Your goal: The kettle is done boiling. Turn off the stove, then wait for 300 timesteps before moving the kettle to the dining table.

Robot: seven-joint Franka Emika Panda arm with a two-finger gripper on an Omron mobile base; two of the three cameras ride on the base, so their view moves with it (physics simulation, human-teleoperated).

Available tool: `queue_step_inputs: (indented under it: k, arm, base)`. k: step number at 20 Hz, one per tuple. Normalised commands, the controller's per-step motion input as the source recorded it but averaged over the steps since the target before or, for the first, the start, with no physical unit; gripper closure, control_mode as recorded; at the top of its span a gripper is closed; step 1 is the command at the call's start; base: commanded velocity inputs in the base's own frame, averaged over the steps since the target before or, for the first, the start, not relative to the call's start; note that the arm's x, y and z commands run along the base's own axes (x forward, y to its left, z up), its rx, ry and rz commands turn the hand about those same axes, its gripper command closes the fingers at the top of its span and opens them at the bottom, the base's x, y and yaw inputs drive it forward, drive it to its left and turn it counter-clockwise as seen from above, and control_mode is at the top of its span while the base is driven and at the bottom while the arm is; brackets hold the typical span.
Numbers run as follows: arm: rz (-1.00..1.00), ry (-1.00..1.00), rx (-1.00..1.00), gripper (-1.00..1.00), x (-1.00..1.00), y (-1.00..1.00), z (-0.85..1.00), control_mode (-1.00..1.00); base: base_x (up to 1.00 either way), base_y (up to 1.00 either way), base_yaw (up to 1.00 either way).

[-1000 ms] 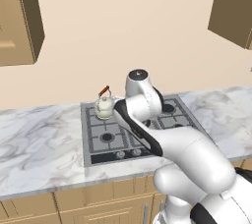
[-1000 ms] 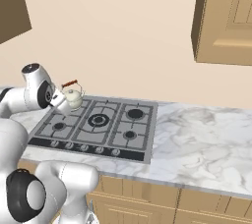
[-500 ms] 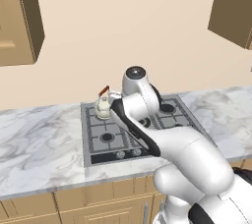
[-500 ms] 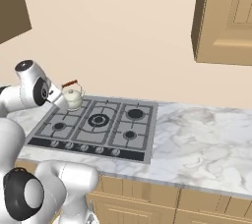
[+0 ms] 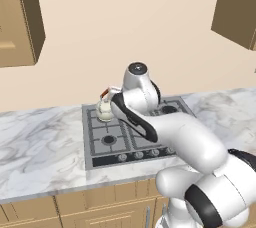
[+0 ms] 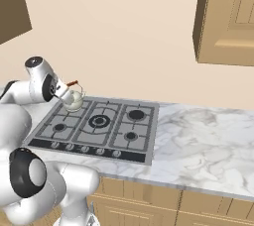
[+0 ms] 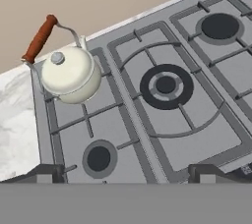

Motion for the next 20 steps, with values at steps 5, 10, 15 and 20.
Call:
queue_step_inputs:
  k: [5, 10, 15, 20]
  arm:
    - [0.03, 0.0, 0.03, -1.0, 0.46, 0.13, 0.01, -1.0]
    - [0.01, 0.0, 0.01, -1.0, 0.35, 0.13, 0.07, -1.0]
    - [0.0, 0.0, 0.0, -1.0, 0.31, 0.16, 0.02, -1.0]
    - [0.0, 0.0, 0.01, -1.0, 0.35, 0.14, 0.0, -1.0]
  base:
    - [0.0, 0.0, 0.0]
    - [0.0, 0.0, 0.0]
    - [0.0, 0.0, 0.0]
    - [0.0, 0.0, 0.0]
